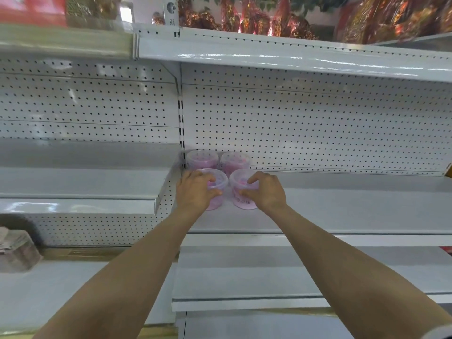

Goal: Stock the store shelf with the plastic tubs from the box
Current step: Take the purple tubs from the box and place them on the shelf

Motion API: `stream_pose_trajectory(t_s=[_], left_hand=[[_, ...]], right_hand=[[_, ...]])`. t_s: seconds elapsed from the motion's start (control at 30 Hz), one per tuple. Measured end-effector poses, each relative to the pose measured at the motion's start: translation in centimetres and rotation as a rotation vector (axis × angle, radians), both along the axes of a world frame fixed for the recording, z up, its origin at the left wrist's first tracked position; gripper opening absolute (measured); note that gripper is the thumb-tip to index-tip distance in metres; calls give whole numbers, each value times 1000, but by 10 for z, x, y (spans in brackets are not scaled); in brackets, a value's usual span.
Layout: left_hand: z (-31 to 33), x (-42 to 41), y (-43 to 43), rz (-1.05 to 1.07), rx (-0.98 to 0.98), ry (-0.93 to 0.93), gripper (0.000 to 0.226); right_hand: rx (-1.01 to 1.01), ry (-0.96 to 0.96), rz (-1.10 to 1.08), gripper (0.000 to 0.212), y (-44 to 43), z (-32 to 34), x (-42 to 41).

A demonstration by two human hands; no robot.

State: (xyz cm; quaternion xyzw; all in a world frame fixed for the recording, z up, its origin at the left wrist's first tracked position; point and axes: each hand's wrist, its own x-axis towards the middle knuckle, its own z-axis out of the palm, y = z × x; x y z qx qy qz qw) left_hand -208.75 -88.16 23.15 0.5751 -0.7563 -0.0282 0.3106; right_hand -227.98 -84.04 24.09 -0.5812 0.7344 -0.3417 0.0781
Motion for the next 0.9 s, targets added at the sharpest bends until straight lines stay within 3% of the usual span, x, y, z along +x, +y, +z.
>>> stream_pose_trajectory(t_s=[0.33, 0.53, 0.77, 0.9], left_hand=[[-5, 9, -29, -82, 76, 139, 32], [-5, 7, -34, -76, 67, 144, 33], [8, 0, -16, -10, 0, 63, 31], [28, -22, 9, -28, -76, 75, 21]], right_hand=[[-59, -157, 132, 26, -22, -6, -7], [-2, -64, 170, 32, -34, -2, -7], [74, 107, 197, 57, -28, 12, -8], [49, 215, 189, 59, -2, 27, -24]])
